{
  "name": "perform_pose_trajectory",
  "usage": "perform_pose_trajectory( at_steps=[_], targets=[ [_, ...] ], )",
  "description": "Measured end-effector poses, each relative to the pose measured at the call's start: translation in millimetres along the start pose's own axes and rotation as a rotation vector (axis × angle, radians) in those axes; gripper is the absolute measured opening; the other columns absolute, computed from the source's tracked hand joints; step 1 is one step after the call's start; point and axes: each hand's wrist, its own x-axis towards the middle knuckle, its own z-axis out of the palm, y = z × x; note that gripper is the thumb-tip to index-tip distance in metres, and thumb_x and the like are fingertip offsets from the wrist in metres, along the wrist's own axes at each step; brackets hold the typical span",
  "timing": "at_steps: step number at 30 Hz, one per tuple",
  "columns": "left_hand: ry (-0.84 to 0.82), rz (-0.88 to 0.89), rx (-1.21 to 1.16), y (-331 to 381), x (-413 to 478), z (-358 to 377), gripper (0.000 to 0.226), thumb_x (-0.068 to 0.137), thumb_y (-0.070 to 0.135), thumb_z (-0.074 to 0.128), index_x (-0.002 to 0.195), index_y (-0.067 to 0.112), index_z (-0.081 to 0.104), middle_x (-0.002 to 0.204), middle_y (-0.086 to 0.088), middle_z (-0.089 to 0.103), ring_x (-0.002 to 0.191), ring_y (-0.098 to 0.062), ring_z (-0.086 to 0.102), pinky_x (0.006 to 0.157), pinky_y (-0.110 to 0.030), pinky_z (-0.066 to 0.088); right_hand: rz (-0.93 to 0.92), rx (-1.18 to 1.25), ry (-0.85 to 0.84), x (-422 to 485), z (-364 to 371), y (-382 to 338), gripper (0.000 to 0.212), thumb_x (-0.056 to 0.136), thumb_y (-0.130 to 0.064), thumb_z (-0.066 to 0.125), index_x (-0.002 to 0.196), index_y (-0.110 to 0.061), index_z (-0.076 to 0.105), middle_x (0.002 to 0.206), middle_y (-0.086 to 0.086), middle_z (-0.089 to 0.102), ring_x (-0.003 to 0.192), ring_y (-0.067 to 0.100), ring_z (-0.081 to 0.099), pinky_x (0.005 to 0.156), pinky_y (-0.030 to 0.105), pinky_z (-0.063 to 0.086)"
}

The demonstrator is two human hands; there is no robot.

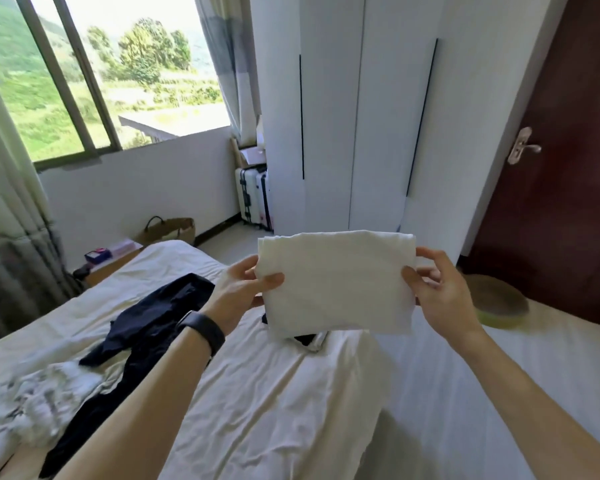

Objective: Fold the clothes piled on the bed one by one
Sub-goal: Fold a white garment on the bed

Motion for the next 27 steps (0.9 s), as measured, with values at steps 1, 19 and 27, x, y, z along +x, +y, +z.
perform_pose_trajectory(
  at_steps=[1,19,27],
  targets=[
    [0.010,0.006,0.003,4,15,14,0.039,0.073,0.015,0.087,0.109,0.026,0.075,0.113,-0.007,0.075,0.103,-0.024,0.072,0.075,-0.034,0.060,-0.003,0.000,-0.003,19,-8,3,0.042,0.098,-0.026,0.066,0.096,-0.067,0.056,0.099,0.001,0.069,0.086,0.019,0.068,0.075,0.036,0.055],
    [0.237,-0.232,0.168,-75,200,26,0.037,0.087,0.000,0.072,0.122,0.003,0.064,0.116,-0.018,0.070,0.105,-0.031,0.068,0.087,-0.047,0.058,0.218,0.026,-0.176,194,58,153,0.028,0.097,-0.031,0.066,0.103,-0.056,0.055,0.100,-0.005,0.070,0.090,0.014,0.069,0.075,0.039,0.059],
    [0.316,-0.657,0.136,-233,232,-13,0.041,0.090,-0.007,0.064,0.129,0.004,0.057,0.120,-0.020,0.066,0.101,-0.031,0.065,0.073,-0.035,0.056,0.559,-0.129,-0.334,175,140,289,0.026,0.096,-0.025,0.068,0.101,-0.047,0.057,0.092,-0.010,0.071,0.075,0.000,0.067,0.065,0.022,0.050]
  ],
)
